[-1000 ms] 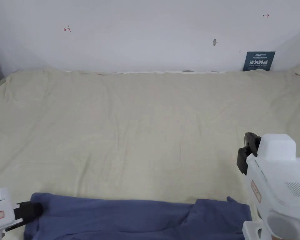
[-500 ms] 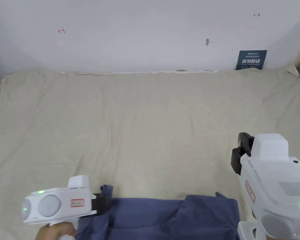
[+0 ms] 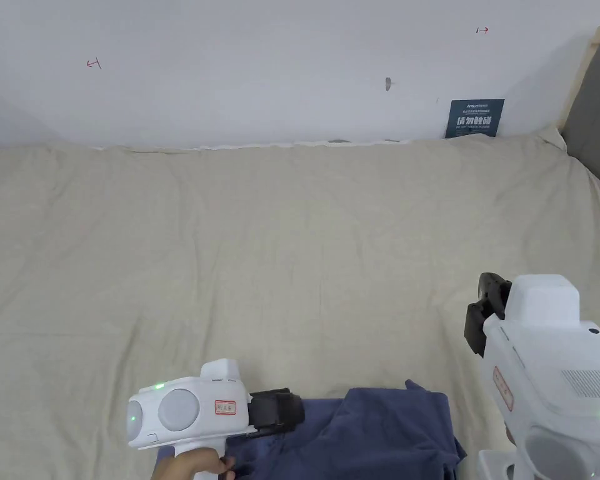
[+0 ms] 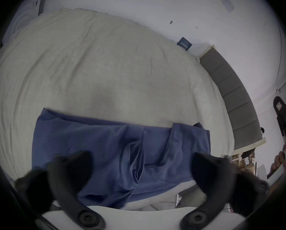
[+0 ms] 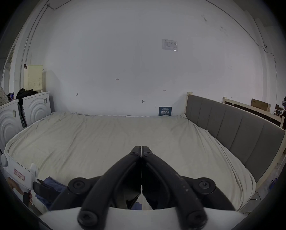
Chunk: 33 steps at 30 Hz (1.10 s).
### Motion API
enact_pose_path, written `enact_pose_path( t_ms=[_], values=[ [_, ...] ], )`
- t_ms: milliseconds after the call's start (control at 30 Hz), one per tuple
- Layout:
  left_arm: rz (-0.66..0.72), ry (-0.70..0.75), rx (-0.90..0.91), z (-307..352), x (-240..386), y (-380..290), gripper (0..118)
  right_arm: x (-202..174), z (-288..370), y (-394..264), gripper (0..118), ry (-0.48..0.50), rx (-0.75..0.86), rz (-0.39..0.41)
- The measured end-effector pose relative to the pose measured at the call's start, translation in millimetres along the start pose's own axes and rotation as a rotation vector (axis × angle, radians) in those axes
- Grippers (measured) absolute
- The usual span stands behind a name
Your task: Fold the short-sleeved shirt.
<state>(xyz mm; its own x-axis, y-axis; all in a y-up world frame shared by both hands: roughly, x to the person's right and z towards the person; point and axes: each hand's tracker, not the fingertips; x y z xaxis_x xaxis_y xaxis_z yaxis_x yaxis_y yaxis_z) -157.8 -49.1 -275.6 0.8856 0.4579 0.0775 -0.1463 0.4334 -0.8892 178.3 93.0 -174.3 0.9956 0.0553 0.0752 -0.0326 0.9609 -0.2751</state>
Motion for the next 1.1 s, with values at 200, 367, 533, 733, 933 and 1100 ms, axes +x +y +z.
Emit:
enact_pose_path(
  t_ms=[200,367,533,733,933,1100],
  values=[
    [-0.056,0.061,0.182,47.5,7.0,-4.2,114,-0.5,1.0,-0.1,2,0.007,-0.003,-0.002],
    [-0.095,0.222,0.385,69.5,-19.1,-13.4,91,-1.8,1.2,0.8,2,0.016,-0.003,0.000],
    [-0.178,0.355,0.414,71.4,-29.6,-37.0,1,-2.4,0.5,1.4,2,0.024,-0.005,0.008],
    [-0.237,0.364,0.297,31.6,-18.9,-62.9,0,0.9,0.0,1.1,2,0.021,-0.012,0.006],
    [-0.301,0.260,0.166,-16.6,11.1,-80.4,0,10.3,3.1,-2.3,2,0.005,-0.022,0.018],
    [-0.330,0.207,0.096,-43.3,38.0,-103.1,0,17.3,3.9,-7.1,2,-0.016,-0.042,0.008]
  ],
)
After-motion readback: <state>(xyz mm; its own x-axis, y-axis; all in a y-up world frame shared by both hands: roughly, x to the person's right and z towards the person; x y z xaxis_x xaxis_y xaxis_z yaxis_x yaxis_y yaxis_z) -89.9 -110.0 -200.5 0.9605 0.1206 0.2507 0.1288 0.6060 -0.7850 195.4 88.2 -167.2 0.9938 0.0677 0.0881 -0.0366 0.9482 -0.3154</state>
